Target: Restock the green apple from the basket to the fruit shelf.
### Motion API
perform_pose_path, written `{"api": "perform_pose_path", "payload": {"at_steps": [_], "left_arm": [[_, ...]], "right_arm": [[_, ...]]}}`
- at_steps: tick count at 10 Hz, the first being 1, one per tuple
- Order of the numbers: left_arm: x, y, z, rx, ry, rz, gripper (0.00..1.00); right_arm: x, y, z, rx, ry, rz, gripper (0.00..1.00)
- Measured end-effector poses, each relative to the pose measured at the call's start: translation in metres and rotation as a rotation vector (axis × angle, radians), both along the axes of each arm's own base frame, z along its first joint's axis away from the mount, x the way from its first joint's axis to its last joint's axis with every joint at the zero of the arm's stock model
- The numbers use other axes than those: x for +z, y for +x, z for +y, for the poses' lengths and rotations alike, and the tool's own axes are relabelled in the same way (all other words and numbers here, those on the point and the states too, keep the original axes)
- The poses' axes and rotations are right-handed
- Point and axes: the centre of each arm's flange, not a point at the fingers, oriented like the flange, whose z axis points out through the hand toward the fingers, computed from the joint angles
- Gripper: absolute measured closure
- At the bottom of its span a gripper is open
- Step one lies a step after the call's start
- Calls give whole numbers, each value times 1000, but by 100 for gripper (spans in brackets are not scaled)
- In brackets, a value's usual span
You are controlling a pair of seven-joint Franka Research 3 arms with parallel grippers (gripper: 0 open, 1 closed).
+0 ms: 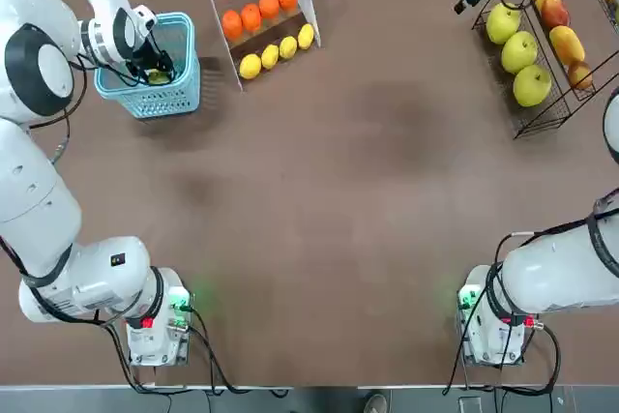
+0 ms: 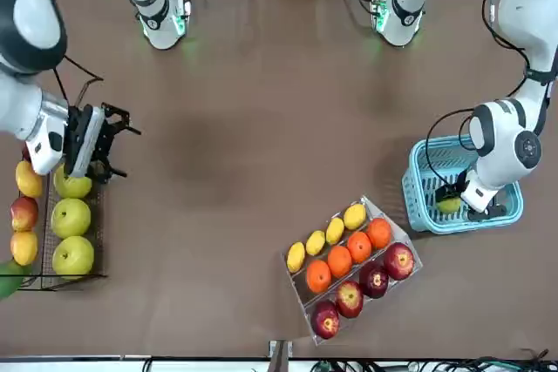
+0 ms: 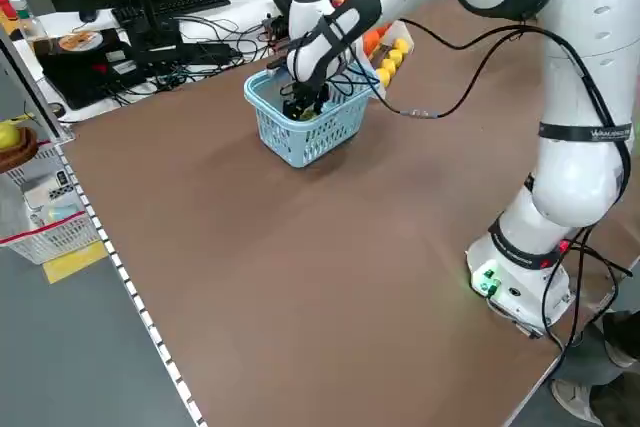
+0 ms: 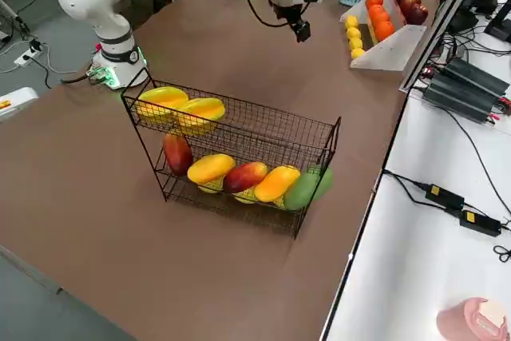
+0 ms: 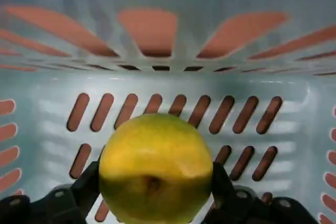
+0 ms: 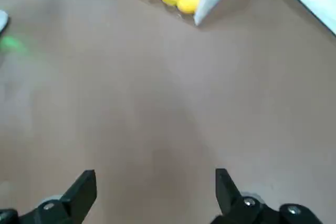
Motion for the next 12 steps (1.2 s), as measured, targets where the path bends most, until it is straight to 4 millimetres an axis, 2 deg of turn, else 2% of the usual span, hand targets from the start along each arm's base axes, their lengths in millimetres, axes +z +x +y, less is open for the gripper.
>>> {"api": "perform_pose_path", "payload": {"at_steps": [3, 4, 5, 7, 9, 11, 12], "left_arm": [[3, 2, -1, -2, 1, -3, 13], [14, 4, -1, -3, 1, 6, 13], [36, 5, 0, -4, 1, 31, 13], [113, 3, 1, -5, 7, 77, 13], [187, -7, -1, -3, 14, 100, 13], [248, -17, -5, 32, -12, 106, 13], [272, -20, -15, 81, -90, 95, 13]], "right_arm": [[-34, 9, -8, 108, 225, -129, 0], [-47, 11, -4, 131, 302, -152, 0], [-60, 13, 0, 142, 366, -157, 0], [-85, 15, 6, 155, 513, -169, 0], [-112, 15, 22, 189, 709, -188, 0], [-129, 12, 34, 205, 853, -178, 0], [-132, 10, 38, 207, 887, -171, 0]]}}
